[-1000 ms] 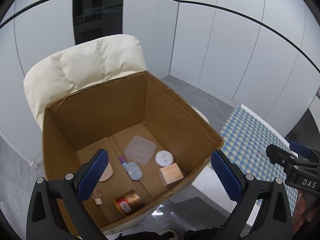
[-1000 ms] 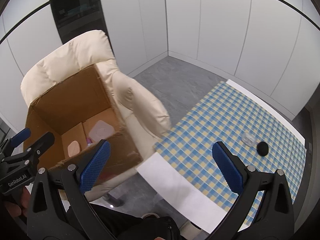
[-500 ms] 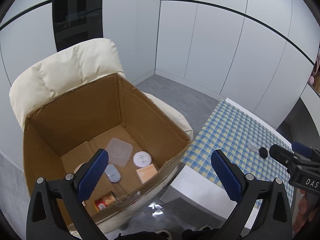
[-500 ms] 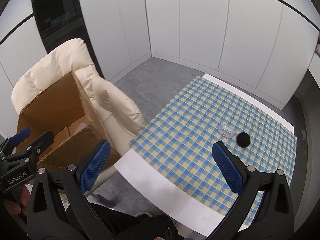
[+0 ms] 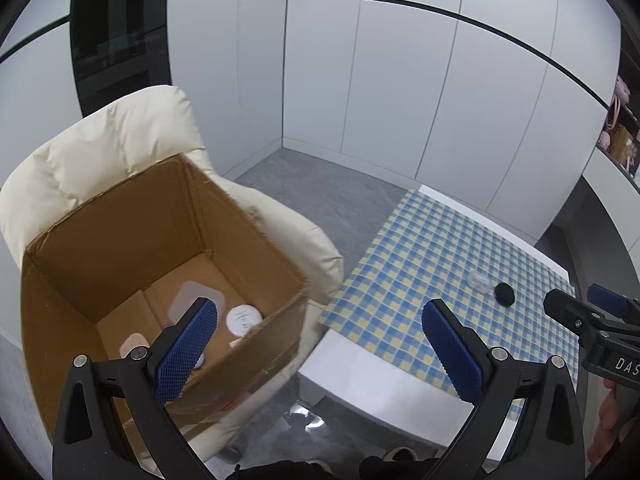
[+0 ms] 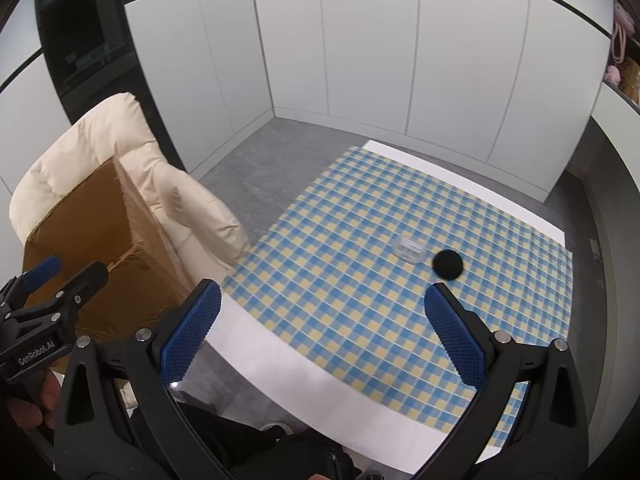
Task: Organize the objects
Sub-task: 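Withdraw both open tools from the box back toward the checkered table, then lower the left tool toward the clear case while the right tool approaches the black sponge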
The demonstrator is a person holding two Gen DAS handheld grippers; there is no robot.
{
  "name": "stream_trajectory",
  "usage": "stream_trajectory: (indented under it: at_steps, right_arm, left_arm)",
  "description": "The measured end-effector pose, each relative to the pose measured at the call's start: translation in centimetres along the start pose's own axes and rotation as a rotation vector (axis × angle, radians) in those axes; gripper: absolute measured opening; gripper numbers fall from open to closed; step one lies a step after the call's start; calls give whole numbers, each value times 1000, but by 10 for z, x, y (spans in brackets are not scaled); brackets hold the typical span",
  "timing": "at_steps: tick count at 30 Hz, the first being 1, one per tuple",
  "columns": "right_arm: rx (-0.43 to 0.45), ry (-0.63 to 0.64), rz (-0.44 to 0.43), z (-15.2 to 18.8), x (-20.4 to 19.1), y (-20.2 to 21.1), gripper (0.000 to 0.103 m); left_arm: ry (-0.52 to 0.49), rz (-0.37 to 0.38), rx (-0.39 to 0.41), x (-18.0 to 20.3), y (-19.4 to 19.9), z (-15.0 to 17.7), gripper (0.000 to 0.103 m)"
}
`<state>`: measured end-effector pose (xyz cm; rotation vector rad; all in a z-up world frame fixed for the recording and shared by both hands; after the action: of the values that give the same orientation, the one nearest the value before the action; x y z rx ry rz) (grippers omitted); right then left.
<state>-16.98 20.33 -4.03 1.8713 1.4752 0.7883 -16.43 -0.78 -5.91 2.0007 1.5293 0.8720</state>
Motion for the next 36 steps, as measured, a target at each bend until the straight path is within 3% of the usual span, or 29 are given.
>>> stream_trajectory:
  at_steps: [36]
  right_arm:
    - [-30,-161,142,38,136,13,103]
  left_arm:
    - [-208,156,-87,139,-41,14,102]
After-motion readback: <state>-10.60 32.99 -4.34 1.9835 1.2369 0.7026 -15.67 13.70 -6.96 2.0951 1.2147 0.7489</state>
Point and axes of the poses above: each gripper's, at about its wrist camera, not at the fingertips, and y roughly against the way its jaws point, x to its right, z to its underside, the point moved 7 cm from there along -y, roughly the way its jaws point, and after that the axes turned 10 degrees about z, right-handed, at the moved point
